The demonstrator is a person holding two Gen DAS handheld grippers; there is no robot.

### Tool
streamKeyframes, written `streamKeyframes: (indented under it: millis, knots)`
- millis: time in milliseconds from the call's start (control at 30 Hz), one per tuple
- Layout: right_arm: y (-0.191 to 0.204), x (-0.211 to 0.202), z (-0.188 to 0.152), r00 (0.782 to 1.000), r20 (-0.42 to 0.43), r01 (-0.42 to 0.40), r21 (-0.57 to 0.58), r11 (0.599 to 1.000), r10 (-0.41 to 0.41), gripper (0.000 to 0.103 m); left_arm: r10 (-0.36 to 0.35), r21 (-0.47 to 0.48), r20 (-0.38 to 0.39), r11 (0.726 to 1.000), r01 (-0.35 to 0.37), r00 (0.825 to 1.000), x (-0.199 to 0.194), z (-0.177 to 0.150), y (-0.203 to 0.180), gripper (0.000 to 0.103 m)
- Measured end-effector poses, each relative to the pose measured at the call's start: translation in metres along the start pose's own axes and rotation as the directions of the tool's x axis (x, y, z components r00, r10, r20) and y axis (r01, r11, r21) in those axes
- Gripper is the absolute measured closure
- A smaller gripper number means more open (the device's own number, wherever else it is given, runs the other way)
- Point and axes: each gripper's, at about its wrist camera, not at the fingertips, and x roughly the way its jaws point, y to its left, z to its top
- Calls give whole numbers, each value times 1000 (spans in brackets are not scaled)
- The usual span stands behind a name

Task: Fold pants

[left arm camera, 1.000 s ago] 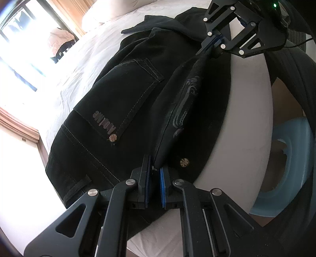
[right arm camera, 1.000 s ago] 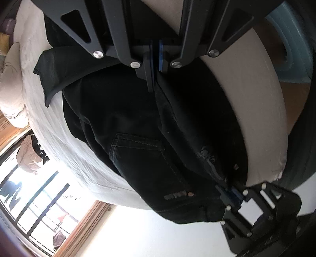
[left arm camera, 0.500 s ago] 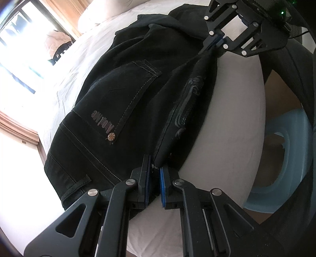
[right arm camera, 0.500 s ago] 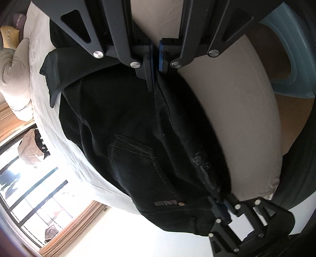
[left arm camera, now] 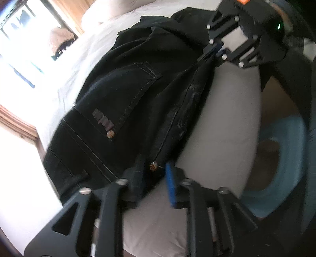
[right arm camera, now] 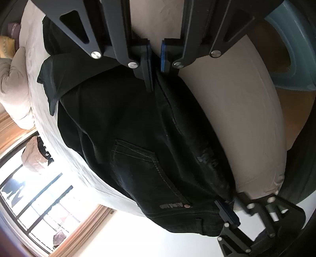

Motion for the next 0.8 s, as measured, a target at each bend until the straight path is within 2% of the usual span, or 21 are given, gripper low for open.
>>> streamKeyframes:
  millis: [33,67,100,167,233,300,367,433,467,533,633,667,700,733,800]
  knots:
    - [0,0,-1,1000,2,2,0,1000,-2,93,-29,-18,-5,999,28,1000,-1,-1,2,36]
    - [-1,0,-2,1000,1,4,-1,1000,-4,92,-41,-24,-7,999,41,999,-2,-3,2,28]
    - [-2,0,-2,1000,0,6,3,1000,-6,91,-47,-24,-7,999,47,999,-3,-4,1,27]
    - [-6,-1,-2,1000,-5,16,30,999,-16,80,-52,-33,-20,998,51,998,-5,-6,1,27]
    - [-17,-6,-2,1000,-5,3,87,996,-3,74,-66,-66,-16,996,65,998,-13,-6,3,27]
    - [-27,-20,1,999,29,-40,152,988,36,66,-96,-125,47,987,101,994,-31,2,11,27]
    - [-44,-40,7,993,103,-83,230,970,61,53,-107,-197,153,971,137,982,-52,15,25,27]
    - [-61,-50,13,982,173,-131,304,944,80,47,-97,-266,231,951,159,968,-60,30,40,27]
    - [-70,-51,17,976,195,-158,346,925,93,47,-75,-315,273,935,163,959,-59,42,52,27]
    - [-77,-42,22,970,212,-200,407,891,121,47,-33,-373,300,916,149,953,-49,58,65,27]
    - [-72,-15,20,977,158,-201,438,876,145,47,-55,-462,281,867,185,958,-8,78,76,27]
    - [-70,-4,16,980,119,-196,445,874,159,47,-88,-489,241,849,199,967,15,82,75,27]
    - [-64,10,10,983,59,-179,453,873,171,47,-110,-499,191,845,193,975,33,83,72,27]
    - [-60,20,4,984,13,-164,457,874,178,47,-121,-500,110,851,160,987,59,84,65,27]
    - [-62,19,-7,983,42,-174,498,850,177,47,-80,-476,51,874,95,995,80,84,52,27]
